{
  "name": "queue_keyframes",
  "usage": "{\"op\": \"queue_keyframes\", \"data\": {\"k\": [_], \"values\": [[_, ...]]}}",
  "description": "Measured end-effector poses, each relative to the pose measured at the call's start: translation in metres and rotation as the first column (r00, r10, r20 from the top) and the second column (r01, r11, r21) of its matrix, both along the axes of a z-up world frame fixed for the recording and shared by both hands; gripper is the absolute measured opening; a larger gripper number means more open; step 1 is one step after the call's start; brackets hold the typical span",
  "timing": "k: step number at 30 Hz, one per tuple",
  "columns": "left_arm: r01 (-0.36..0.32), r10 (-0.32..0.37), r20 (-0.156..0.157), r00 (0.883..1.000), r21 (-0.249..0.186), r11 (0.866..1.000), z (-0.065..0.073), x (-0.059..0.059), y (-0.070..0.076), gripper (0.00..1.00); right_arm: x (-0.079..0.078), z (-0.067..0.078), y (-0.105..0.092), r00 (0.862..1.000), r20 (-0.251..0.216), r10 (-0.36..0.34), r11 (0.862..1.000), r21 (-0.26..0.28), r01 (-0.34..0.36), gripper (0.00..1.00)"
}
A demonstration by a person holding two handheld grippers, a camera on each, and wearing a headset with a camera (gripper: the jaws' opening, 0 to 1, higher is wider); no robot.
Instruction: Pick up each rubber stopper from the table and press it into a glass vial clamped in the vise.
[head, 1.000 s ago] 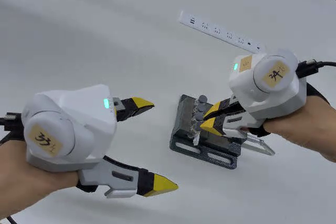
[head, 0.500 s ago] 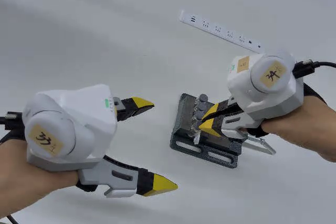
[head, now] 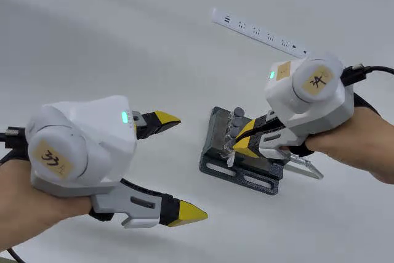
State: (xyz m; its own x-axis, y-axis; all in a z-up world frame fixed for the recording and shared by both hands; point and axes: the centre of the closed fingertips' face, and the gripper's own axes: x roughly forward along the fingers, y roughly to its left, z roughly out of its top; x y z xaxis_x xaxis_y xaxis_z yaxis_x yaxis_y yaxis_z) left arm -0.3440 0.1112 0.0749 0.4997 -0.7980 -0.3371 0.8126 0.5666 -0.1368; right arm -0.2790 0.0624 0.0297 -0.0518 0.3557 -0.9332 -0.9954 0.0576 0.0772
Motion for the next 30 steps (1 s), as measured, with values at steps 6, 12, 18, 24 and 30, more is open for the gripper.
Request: {"op": "queue_keyframes", "data": {"k": [6,12,18,24,30], "values": [[-0.003,0.003,-0.001,1.000,-0.003,1.000,0.0001,-0.0001,0.0001,0.82,-0.0009,-0.0002,0.0004,1.000,0.009,0.009,1.000,-0.005,-0.009,0.01],[-0.002,0.002,-0.004,1.000,-0.004,1.000,-0.0010,-0.0004,0.0004,0.81,-0.0021,-0.0006,0.0016,0.999,0.025,0.023,1.000,-0.021,-0.023,0.01],[-0.002,0.002,-0.001,1.000,-0.009,1.000,-0.0005,0.0013,-0.0001,0.81,-0.0025,-0.0010,0.0029,0.998,0.038,0.051,0.997,-0.051,-0.049,0.01],[0.002,-0.002,-0.001,1.000,-0.010,1.000,0.0004,0.0010,-0.0030,0.81,-0.0007,-0.0020,0.0032,0.999,0.020,0.041,0.997,-0.067,-0.039,0.01],[0.004,-0.004,0.000,1.000,-0.011,1.000,0.0010,0.0008,-0.0040,0.81,-0.0031,-0.0025,0.0039,0.998,0.010,0.066,0.992,-0.107,-0.064,0.00]]}}
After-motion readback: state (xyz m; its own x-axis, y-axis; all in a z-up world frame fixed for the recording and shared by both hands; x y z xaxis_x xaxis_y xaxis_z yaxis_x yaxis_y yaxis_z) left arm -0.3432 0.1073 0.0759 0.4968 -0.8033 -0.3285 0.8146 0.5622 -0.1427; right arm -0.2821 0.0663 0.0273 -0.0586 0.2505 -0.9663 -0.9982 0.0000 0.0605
